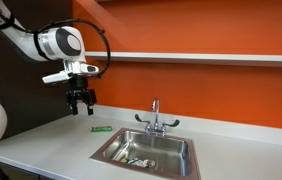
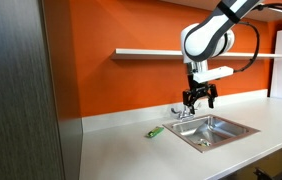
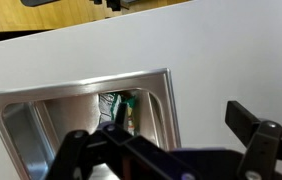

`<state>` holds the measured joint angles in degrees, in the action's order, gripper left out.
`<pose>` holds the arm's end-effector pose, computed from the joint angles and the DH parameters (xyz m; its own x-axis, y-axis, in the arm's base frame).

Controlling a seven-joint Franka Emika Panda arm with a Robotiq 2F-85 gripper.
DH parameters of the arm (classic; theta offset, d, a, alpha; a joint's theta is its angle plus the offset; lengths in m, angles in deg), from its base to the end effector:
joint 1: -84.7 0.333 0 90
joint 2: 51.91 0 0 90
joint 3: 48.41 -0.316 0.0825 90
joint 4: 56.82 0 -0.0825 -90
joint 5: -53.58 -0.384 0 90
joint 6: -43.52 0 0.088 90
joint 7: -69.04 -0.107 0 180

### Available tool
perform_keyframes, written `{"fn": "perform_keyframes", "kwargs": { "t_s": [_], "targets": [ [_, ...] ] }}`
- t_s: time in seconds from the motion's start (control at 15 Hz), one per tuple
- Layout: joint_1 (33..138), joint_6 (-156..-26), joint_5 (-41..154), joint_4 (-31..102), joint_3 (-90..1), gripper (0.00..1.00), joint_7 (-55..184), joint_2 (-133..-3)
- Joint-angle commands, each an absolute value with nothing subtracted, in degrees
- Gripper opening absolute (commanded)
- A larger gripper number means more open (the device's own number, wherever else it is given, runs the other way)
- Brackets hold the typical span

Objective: Take the bag of lays out of the sink and place them on the counter to the left of the sink

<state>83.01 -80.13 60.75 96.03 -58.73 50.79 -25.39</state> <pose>0.3713 0.0479 0.3786 0.9932 -0.1163 -0.0028 -0.1137 -0.9753 0.1895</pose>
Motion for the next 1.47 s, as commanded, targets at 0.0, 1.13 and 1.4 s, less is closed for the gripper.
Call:
{"fn": "perform_keyframes", "kwargs": {
  "t_s": [0.0,1.13,1.4],
  "targets": [
    [81.17,-82.50,63.20,93.39,-56.19,1.00,51.32,-31.37],
    [79.27,-95.10,68.81,85.25,-45.23,1.00,55.87,-53.96],
    [79.53,-97.79,68.00,81.97,-43.51,1.00,56.26,-60.05]
  ]
}}
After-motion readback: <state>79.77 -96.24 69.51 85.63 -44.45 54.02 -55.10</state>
